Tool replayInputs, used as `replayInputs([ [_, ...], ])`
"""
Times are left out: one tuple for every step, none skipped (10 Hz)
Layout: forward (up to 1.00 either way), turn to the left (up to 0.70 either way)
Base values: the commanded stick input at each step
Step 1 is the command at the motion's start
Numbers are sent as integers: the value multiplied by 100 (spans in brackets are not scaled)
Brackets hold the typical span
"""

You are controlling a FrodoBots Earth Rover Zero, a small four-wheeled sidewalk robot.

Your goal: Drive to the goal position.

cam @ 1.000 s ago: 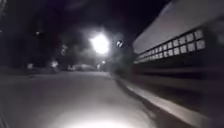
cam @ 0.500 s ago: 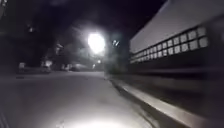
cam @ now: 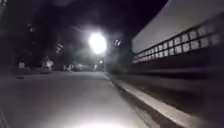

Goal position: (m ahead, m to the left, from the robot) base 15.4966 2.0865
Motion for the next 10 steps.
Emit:
replayInputs([
  [70, 0],
  [70, 0],
  [70, 0],
  [70, 0],
  [70, 0],
  [70, 0],
  [70, 0],
  [70, 0],
  [70, 0],
  [70, 0],
])
